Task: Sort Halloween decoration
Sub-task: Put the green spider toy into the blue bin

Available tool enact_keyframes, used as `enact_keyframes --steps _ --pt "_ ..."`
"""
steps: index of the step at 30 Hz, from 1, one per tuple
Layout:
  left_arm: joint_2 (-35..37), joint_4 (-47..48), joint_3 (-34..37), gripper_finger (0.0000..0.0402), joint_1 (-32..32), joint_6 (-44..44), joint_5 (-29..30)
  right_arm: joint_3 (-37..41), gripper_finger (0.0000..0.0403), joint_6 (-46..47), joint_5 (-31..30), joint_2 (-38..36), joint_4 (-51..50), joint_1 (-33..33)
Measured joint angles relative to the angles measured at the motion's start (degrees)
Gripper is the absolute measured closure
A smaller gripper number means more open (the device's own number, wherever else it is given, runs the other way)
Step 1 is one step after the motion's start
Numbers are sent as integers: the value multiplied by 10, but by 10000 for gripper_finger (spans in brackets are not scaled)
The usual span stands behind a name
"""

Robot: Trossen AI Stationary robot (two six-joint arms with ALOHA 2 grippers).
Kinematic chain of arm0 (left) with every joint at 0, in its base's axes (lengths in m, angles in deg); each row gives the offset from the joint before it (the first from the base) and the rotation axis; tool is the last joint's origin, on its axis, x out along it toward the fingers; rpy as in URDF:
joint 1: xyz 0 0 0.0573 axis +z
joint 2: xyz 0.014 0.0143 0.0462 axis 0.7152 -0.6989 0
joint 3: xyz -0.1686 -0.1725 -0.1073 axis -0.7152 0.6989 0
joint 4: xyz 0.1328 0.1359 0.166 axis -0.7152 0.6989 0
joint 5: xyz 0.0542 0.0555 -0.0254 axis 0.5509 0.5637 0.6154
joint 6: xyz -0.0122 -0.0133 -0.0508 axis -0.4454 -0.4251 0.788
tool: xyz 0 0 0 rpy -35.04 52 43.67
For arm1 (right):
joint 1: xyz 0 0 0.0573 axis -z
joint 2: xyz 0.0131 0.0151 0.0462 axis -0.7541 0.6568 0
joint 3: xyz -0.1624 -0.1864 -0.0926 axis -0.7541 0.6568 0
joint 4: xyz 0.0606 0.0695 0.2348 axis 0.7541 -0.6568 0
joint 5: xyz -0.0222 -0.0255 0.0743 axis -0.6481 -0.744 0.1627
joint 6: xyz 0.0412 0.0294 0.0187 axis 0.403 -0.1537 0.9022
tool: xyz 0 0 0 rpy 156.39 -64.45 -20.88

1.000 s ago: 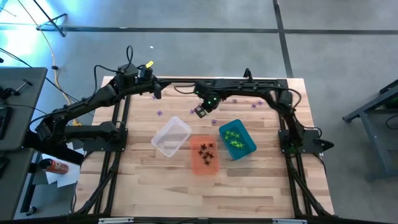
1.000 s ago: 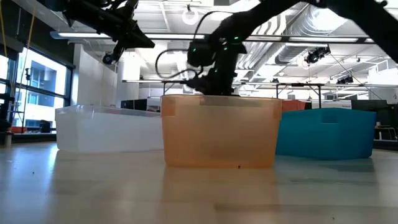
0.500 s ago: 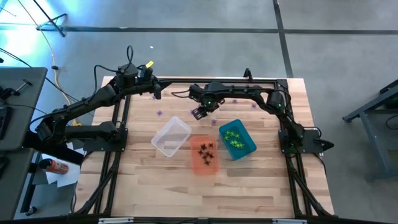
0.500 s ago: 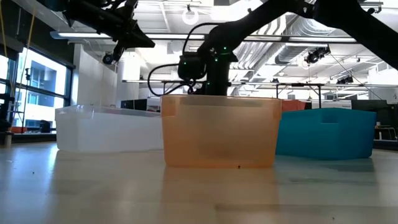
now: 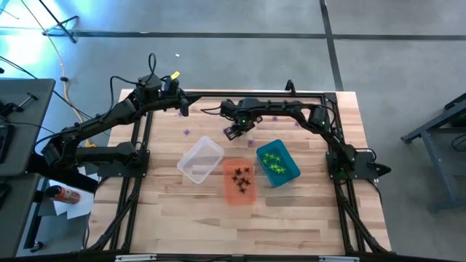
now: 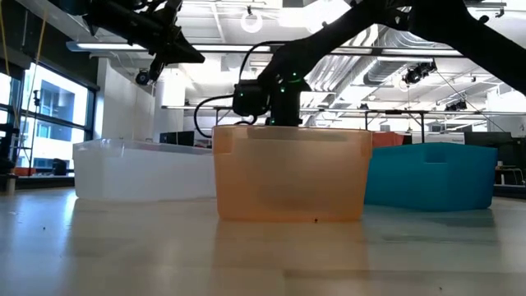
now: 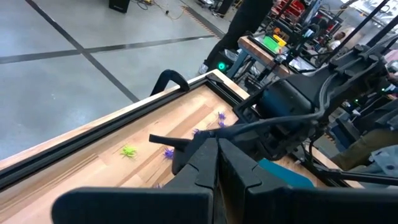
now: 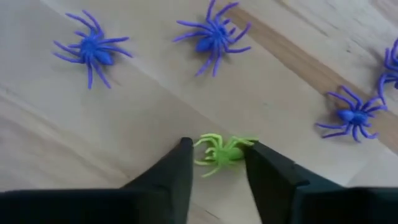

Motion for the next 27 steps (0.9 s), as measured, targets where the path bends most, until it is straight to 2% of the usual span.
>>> enact_keyframes --steps 7,15,27 --pt "0 0 0 401 0 -1 0 -10 386 -43 -17 2 -11 -3" --pt "0 0 0 402 1 -10 0 -22 401 -123 -34 -35 -39 4" --pt "0 6 0 402 1 -14 1 -24 403 -179 -38 -86 -42 16"
